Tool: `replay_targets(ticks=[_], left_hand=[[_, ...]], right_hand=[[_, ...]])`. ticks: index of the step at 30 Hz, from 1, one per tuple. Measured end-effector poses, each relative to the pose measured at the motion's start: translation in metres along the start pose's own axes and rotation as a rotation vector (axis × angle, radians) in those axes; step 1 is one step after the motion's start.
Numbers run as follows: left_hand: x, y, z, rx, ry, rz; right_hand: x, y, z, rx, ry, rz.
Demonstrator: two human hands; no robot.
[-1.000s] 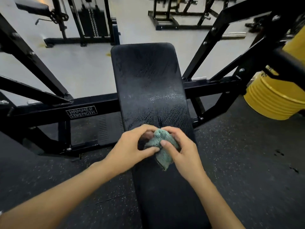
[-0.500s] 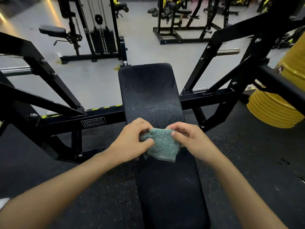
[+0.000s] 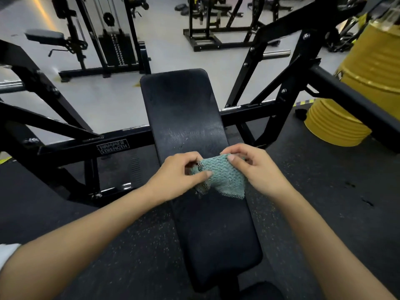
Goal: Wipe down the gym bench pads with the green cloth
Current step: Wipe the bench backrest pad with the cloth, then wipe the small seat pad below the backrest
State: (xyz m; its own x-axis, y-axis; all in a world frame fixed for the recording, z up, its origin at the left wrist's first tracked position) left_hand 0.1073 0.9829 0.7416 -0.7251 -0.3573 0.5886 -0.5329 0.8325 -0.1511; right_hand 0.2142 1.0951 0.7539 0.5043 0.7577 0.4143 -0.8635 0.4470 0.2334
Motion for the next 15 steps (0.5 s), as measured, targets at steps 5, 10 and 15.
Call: replay_targets(ticks=[5,10,15], left_hand=[[-0.04,-0.048,0.015,-0.037,-0.094,0.112],[-0.093,-0.091,0.044,-0.031,-0.152,0.183],[-0.145,-0.123,0.084,0.025,-0.12,0.232]], right_hand=[[-0.016,-0.082,-0.022,-0.168,0.132,0.023],[-0.036,-0.157,-0.047,-0.281,0.137,0.081],[-0.052,-0.218,-0.086,-0.346,0.094,0.112]])
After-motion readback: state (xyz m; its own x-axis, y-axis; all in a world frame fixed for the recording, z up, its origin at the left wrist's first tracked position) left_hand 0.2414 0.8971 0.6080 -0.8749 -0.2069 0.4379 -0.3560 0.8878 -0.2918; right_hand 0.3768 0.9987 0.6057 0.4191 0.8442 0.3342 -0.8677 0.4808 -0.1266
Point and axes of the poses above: each hand's wrist, its own y-axis towards the middle knuckle, its own x-axis out of the back of the hand, z = x × y, the point moved 10 cm from there along y, towards the middle knuckle, and after that the axes turned 12 degrees about x, right-handed, at the moved point
